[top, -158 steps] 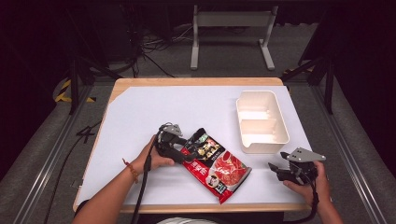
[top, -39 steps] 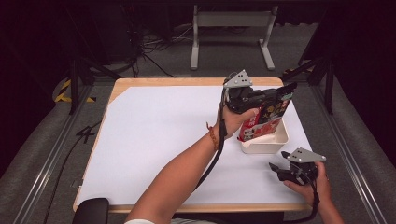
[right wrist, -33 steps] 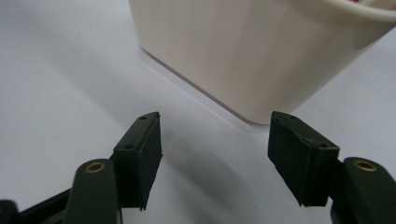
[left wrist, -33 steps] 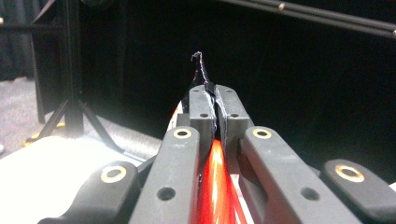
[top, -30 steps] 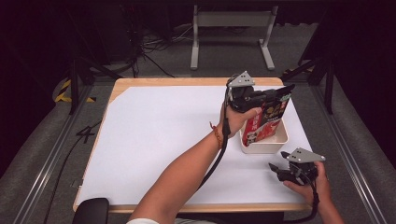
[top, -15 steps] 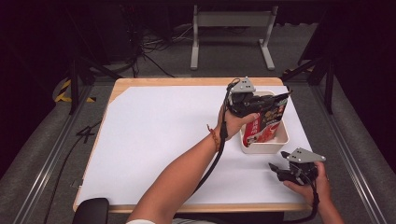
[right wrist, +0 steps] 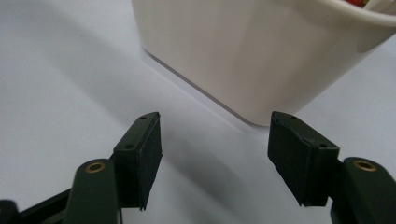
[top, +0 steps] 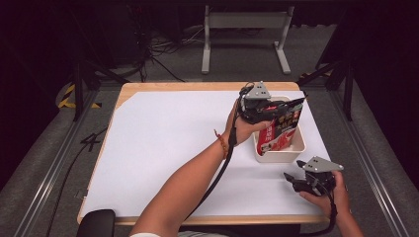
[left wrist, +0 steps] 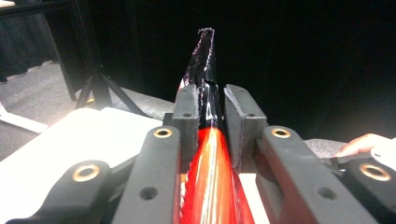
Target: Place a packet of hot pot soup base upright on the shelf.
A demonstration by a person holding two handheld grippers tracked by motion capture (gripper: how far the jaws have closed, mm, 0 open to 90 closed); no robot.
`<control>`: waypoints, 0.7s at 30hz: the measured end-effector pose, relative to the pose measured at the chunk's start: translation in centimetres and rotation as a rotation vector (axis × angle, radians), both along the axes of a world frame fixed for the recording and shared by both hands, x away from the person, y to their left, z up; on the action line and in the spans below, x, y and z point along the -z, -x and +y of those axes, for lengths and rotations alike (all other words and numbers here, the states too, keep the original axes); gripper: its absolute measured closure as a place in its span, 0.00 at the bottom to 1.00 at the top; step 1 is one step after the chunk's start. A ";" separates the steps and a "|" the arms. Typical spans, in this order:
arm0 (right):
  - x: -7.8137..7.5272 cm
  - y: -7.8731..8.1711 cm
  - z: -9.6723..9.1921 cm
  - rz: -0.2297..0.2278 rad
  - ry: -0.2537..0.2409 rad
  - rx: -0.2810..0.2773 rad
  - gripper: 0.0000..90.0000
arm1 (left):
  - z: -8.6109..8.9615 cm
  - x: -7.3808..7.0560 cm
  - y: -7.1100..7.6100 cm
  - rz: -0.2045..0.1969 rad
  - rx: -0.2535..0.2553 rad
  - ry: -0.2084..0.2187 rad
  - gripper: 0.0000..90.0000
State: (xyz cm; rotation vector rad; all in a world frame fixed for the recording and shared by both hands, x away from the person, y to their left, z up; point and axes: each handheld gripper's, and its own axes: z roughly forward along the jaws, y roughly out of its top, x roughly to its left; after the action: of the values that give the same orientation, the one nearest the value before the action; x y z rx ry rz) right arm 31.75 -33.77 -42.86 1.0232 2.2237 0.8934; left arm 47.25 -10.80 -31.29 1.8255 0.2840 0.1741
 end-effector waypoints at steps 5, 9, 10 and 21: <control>0.0 0.0 0.0 0.000 -0.001 0.000 0.39 | 0.3 0.0 0.0 -0.024 -0.013 -0.029 0.79; 0.0 0.0 0.0 0.001 0.000 -0.001 0.39 | 0.5 -0.1 0.1 -0.053 -0.018 -0.072 0.72; 0.0 0.0 0.0 0.003 0.002 -0.002 0.39 | 0.5 -0.1 0.1 -0.063 -0.017 -0.085 0.72; 0.1 -0.1 0.2 0.006 0.005 -0.004 0.39 | 2.0 0.5 0.2 -0.104 -0.031 -0.159 0.63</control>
State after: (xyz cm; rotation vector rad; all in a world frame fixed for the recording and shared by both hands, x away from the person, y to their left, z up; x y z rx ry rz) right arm 31.82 -33.59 -42.97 1.0209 2.2328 0.8868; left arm 47.07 -8.80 -31.75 1.9628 0.2309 0.3205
